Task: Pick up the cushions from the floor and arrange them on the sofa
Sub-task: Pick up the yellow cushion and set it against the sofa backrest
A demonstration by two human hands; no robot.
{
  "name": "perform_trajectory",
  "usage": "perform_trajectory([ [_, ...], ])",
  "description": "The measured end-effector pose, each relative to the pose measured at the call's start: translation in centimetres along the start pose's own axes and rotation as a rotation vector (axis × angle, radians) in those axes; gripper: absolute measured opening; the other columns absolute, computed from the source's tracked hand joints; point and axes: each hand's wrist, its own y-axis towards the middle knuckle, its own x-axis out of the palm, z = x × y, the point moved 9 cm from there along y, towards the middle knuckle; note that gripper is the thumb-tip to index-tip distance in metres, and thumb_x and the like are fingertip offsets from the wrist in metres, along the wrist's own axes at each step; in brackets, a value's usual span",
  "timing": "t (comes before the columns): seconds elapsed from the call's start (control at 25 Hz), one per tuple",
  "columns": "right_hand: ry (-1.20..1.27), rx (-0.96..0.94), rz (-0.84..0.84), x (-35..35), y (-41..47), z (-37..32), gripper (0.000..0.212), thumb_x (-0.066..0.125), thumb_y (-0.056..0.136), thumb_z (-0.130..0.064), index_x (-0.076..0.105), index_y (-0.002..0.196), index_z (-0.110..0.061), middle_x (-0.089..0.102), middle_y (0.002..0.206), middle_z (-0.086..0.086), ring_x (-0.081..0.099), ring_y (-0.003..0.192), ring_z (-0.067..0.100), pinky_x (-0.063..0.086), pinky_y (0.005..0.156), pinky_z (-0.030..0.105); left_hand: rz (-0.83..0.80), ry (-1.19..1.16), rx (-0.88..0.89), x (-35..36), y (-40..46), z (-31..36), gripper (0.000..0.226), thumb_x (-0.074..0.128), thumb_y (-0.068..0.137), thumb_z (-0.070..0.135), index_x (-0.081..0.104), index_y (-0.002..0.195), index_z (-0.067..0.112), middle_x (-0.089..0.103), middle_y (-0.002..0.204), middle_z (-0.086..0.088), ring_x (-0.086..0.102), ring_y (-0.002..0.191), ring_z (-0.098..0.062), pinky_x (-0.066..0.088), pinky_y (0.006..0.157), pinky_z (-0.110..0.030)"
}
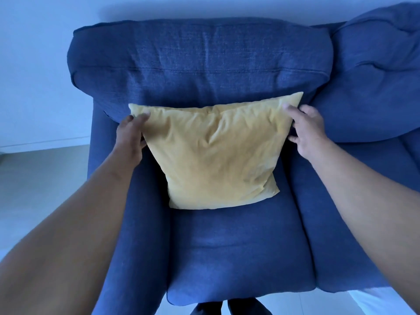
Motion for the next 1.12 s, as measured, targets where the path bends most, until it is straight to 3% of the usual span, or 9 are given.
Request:
perform_trajectory([
  [0.08,-0.111,-0.024,-0.037,1.6,-0.1,-1.9,0.052,0.082,0.077,-0.047,0.067,0.120,-0.023,0.073,0.115,-0.006,0.069,0.103,0.014,0.056,0.079,0.036,-0.034,0.095,-0.020,1.0,0.6,1.3,0.044,0.078,0.087,0.044,0.070,0.121,0.018,0.077,0.120,-0.001,0.073,0.111,-0.020,0.061,0.093,-0.040],
  [0.24,-0.233,-0.092,-0.038,0.0,-1.4,-2.6,0.007,0.078,0.087,-0.024,0.072,0.091,-0.025,0.073,0.100,-0.003,0.070,0.101,0.019,0.054,0.076,0.030,0.015,0.292,0.136,-0.3,-1.6,1.4,0.015,0.078,0.094,0.031,0.074,0.092,0.016,0.071,0.090,0.003,0.067,0.087,-0.013,0.054,0.077,-0.028],
  [0.32,-0.141,-0.169,-0.010,-2.3,-2.4,-3.3,0.009,0.077,0.088,-0.022,0.070,0.086,-0.027,0.072,0.095,-0.004,0.068,0.094,0.018,0.056,0.080,0.033,0.089,0.139,0.233,-2.6,-3.4,2.2,0.018,0.078,0.094,0.030,0.071,0.082,0.020,0.063,0.078,0.008,0.058,0.074,-0.005,0.049,0.070,-0.022],
  [0.44,-0.064,-0.166,-0.008,-3.4,-3.1,-2.7,0.012,0.077,0.089,-0.020,0.069,0.086,-0.028,0.072,0.098,-0.004,0.068,0.093,0.016,0.059,0.090,0.042,0.060,0.033,0.260,-2.9,-4.5,2.3,0.021,0.079,0.094,0.029,0.070,0.076,0.023,0.060,0.074,0.011,0.054,0.071,-0.003,0.047,0.067,-0.019],
  [0.64,-0.132,-0.094,0.056,-2.4,-3.6,-1.5,0.017,0.075,0.090,-0.016,0.064,0.086,-0.029,0.068,0.091,-0.009,0.066,0.092,0.015,0.059,0.098,0.046,0.094,0.093,0.115,-2.5,-3.8,1.0,0.009,0.079,0.094,0.033,0.076,0.090,0.026,0.074,0.098,0.006,0.068,0.096,-0.012,0.061,0.099,-0.041],
  [0.84,-0.169,-0.076,0.145,-2.2,-2.7,-3.0,0.012,0.076,0.089,-0.022,0.065,0.092,-0.027,0.072,0.103,-0.004,0.070,0.099,0.017,0.060,0.096,0.046,0.103,0.119,0.147,-2.0,-4.0,3.1,0.014,0.081,0.092,0.034,0.074,0.091,0.022,0.073,0.096,0.006,0.070,0.092,-0.011,0.063,0.100,-0.046],
  [0.96,-0.209,-0.031,0.163,-2.2,-3.4,-2.9,0.032,0.075,0.090,-0.035,0.068,0.115,-0.016,0.070,0.107,-0.002,0.069,0.102,0.019,0.060,0.094,0.045,0.098,0.117,0.123,-2.0,-4.7,2.5,0.036,0.081,0.090,0.041,0.067,0.111,0.015,0.072,0.109,0.003,0.072,0.106,-0.017,0.060,0.103,-0.049],
  [1.04,-0.215,-0.037,0.174,-2.8,-5.3,-2.5,0.047,0.074,0.089,-0.043,0.065,0.125,-0.015,0.068,0.106,-0.004,0.067,0.101,0.019,0.059,0.094,0.045,0.117,0.139,0.065,-2.6,-6.0,1.0,0.070,0.081,0.082,0.057,0.060,0.129,0.009,0.069,0.132,-0.007,0.066,0.129,-0.029,0.053,0.112,-0.052],
  [1.12,-0.221,-0.054,0.177,-3.8,-8.0,-1.9,0.063,0.073,0.087,-0.049,0.058,0.139,-0.018,0.068,0.122,-0.004,0.066,0.112,0.022,0.057,0.097,0.046,0.123,0.215,-0.044,-3.0,-8.1,-1.9,0.101,0.076,0.076,0.069,0.048,0.146,0.001,0.057,0.151,-0.021,0.053,0.143,-0.042,0.045,0.118,-0.058],
])
